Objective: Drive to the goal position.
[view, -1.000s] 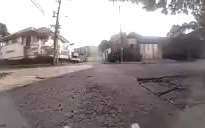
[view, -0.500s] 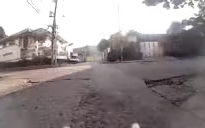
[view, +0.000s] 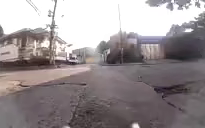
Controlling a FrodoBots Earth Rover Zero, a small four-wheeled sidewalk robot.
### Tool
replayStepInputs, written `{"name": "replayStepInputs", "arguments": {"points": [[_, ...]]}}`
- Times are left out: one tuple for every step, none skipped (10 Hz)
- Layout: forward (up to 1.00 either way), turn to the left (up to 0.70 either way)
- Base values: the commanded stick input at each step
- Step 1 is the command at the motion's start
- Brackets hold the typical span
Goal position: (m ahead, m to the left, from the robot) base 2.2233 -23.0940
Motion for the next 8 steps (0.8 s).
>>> {"name": "replayStepInputs", "arguments": {"points": [[1.0, -0.4], [1.0, -0.4], [1.0, -0.4], [1.0, -0.4], [1.0, -0.4], [1.0, -0.4], [1.0, -0.4], [1.0, -0.4]]}}
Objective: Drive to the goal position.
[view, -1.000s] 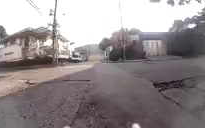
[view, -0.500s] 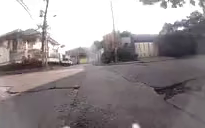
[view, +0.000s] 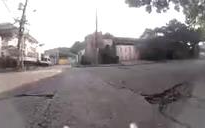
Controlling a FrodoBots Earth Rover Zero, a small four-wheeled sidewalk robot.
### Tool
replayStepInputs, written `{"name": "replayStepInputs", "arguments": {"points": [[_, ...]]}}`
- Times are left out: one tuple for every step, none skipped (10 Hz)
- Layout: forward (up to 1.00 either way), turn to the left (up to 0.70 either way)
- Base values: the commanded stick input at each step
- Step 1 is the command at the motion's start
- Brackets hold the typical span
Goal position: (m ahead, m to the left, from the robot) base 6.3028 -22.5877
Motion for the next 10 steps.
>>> {"name": "replayStepInputs", "arguments": {"points": [[1.0, -0.4], [1.0, -0.4], [1.0, -0.4], [1.0, -0.17], [1.0, 0.0], [1.0, 0.0], [1.0, 0.0], [1.0, 0.0], [1.0, 0.0], [1.0, -0.01]]}}
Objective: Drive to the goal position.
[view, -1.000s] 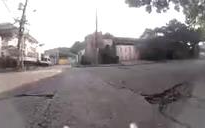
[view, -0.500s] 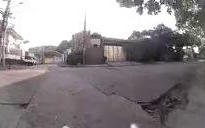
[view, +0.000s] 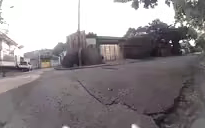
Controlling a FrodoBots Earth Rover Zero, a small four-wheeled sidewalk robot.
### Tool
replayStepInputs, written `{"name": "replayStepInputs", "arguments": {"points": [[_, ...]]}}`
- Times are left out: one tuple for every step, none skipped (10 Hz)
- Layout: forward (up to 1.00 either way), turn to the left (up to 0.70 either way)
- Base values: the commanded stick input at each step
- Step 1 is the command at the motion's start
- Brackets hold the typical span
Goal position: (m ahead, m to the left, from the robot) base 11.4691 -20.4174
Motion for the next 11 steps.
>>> {"name": "replayStepInputs", "arguments": {"points": [[1.0, -0.08], [1.0, -0.38], [1.0, -0.4], [1.0, -0.4], [1.0, -0.4], [1.0, -0.4], [1.0, -0.4], [1.0, -0.4], [1.0, -0.4], [1.0, -0.4], [1.0, -0.4]]}}
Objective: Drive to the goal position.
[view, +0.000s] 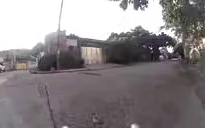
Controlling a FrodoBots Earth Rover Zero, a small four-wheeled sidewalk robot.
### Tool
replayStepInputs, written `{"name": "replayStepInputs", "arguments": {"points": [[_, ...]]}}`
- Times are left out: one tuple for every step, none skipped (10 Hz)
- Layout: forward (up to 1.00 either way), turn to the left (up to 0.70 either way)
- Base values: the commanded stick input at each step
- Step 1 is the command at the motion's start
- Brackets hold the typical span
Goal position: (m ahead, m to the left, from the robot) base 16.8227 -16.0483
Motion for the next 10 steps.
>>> {"name": "replayStepInputs", "arguments": {"points": [[1.0, -0.4], [1.0, -0.4], [1.0, -0.4], [1.0, -0.4], [1.0, -0.4], [1.0, -0.4], [1.0, -0.4], [1.0, -0.4], [1.0, -0.4], [1.0, -0.4]]}}
